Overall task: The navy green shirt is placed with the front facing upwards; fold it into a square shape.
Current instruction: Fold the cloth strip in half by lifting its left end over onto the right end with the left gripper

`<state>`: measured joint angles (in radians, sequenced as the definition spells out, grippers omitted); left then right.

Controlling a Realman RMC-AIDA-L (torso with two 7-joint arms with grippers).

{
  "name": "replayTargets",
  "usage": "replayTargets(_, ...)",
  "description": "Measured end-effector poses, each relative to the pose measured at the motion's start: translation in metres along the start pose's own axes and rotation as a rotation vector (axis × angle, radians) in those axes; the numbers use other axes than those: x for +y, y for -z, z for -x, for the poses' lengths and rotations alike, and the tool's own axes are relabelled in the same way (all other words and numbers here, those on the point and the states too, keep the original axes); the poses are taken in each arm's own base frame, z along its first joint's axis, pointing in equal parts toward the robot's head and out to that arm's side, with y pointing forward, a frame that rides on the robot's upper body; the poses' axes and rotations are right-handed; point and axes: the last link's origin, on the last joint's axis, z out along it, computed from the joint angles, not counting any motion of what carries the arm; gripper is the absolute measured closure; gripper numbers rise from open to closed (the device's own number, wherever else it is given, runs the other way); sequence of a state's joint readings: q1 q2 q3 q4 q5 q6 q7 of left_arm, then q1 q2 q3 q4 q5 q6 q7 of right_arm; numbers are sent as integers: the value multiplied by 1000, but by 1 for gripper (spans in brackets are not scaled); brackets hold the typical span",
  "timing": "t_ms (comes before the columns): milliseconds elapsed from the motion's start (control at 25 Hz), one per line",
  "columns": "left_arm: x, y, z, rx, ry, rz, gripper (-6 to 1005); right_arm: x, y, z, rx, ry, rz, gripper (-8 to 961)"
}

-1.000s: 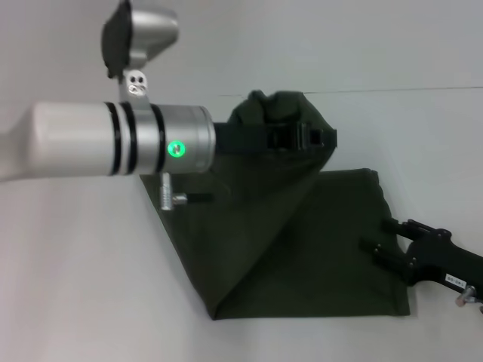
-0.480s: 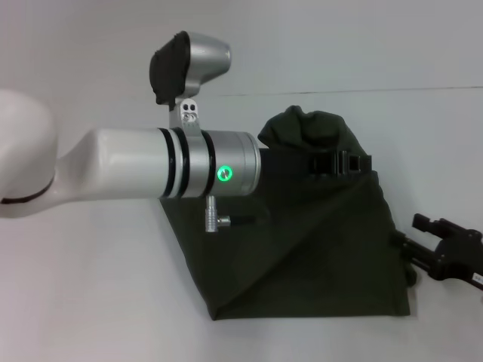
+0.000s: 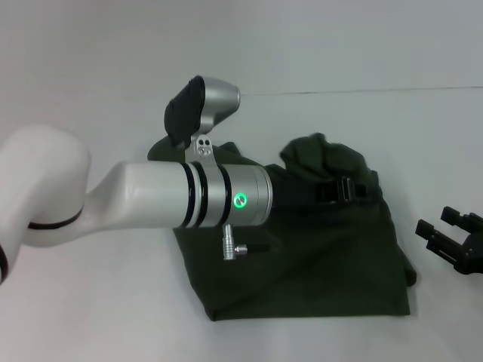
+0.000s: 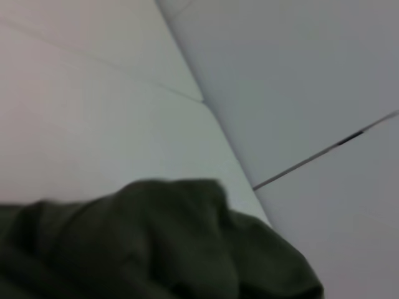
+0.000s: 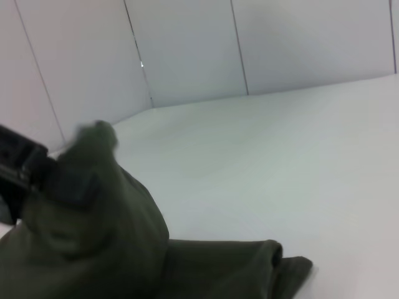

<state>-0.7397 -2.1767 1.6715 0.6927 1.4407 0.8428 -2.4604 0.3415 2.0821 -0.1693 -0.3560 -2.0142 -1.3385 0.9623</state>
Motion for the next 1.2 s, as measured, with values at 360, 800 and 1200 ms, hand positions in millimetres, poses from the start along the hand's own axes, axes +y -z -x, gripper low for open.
replayTargets(360, 6, -4, 4, 18, 30, 61, 736, -6, 3, 4, -3, 10, -11, 308)
replayTargets(800, 26, 8, 4, 34, 17, 244, 291, -11, 12, 30, -93, 39, 24, 308)
replayTargets(1200, 13, 28, 5, 110, 54, 301, 233, -5, 2, 47, -137, 53, 94, 309)
